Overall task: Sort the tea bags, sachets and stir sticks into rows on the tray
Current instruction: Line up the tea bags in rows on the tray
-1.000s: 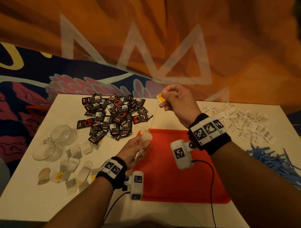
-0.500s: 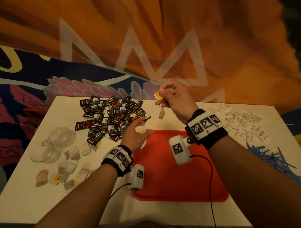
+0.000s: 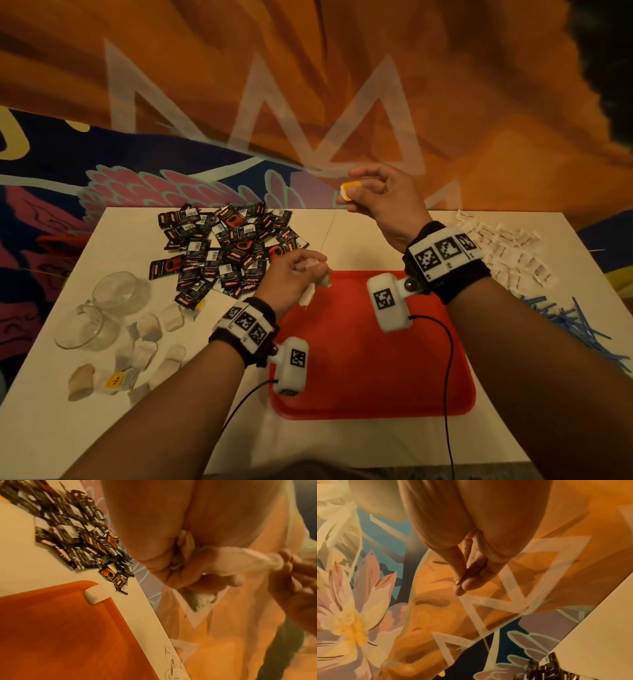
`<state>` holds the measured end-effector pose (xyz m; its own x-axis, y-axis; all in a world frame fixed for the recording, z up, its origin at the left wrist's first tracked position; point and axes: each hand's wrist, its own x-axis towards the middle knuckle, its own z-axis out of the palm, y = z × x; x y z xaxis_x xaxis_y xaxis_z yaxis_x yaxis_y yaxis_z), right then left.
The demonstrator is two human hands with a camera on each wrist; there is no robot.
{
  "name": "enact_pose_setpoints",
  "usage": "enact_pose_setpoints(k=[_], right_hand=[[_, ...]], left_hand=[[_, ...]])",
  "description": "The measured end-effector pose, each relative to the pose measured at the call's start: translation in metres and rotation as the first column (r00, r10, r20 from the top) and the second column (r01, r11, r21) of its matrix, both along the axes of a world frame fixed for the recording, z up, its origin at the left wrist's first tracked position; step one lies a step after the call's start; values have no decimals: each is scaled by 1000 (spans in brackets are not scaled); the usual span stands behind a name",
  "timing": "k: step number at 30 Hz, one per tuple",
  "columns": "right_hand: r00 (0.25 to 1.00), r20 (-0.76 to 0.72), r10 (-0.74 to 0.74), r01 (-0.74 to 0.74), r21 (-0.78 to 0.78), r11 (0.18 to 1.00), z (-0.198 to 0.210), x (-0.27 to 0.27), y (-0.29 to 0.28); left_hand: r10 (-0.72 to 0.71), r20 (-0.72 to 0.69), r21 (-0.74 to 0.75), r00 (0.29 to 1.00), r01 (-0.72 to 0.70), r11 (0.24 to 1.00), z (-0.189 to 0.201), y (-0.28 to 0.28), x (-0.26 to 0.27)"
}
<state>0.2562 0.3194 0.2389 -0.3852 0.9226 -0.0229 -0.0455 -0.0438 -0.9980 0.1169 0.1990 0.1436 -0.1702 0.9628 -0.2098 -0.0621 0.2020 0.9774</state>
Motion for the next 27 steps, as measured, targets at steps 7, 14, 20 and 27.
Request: enact_pose_setpoints(k=[7,14,20,27], right_hand=[[960,275,-43,6,132,991,-17,23,19],[899,428,-95,-35,286,958,-56,42,23],[910,411,-49,-49,226,973,-84,53,13],[838,503,214,-289,76,954,-94,36,-29]], left_hand=[[-61,-98,-116,993,49,992,-3,-6,-14],[-425,-277,-224,862,372,901,28,-4,-24],[-288,-22,-91,957,285,954,38,-1,-25],[136,353,-76,926,-117,990,41,17,-18]])
